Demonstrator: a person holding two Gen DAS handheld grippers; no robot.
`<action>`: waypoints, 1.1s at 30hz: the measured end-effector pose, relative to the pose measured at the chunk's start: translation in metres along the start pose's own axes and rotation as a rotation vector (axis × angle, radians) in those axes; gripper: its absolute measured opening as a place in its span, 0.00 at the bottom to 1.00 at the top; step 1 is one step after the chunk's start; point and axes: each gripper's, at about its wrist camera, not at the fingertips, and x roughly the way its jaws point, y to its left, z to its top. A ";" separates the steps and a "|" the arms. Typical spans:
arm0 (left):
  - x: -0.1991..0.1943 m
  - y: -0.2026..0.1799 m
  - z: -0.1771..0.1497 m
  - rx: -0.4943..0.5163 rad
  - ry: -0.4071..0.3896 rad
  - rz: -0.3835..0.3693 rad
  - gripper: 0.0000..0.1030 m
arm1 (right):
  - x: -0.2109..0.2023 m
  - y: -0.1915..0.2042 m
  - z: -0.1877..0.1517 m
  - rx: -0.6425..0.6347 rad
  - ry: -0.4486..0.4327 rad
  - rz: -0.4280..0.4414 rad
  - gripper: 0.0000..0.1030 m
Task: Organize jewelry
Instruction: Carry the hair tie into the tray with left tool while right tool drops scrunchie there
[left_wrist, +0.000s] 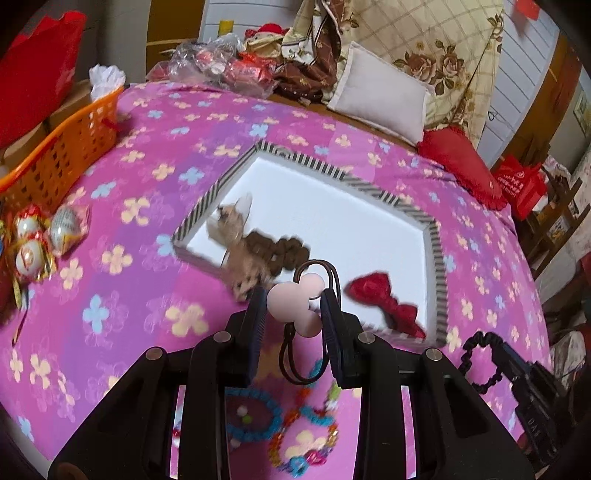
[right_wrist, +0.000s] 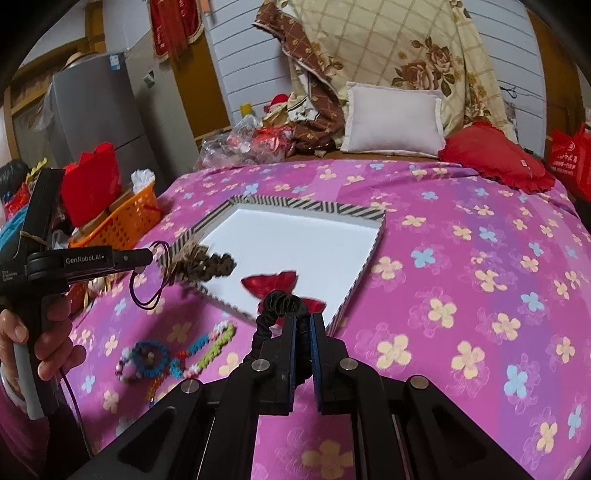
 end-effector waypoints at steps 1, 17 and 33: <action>0.001 -0.002 0.004 -0.001 -0.004 -0.005 0.28 | 0.002 -0.002 0.003 0.006 -0.001 -0.001 0.06; 0.046 -0.024 0.026 0.035 0.023 0.005 0.28 | 0.051 -0.012 0.040 0.025 0.039 -0.029 0.06; 0.088 -0.034 0.036 0.104 0.036 0.082 0.28 | 0.118 -0.019 0.053 0.014 0.108 -0.054 0.06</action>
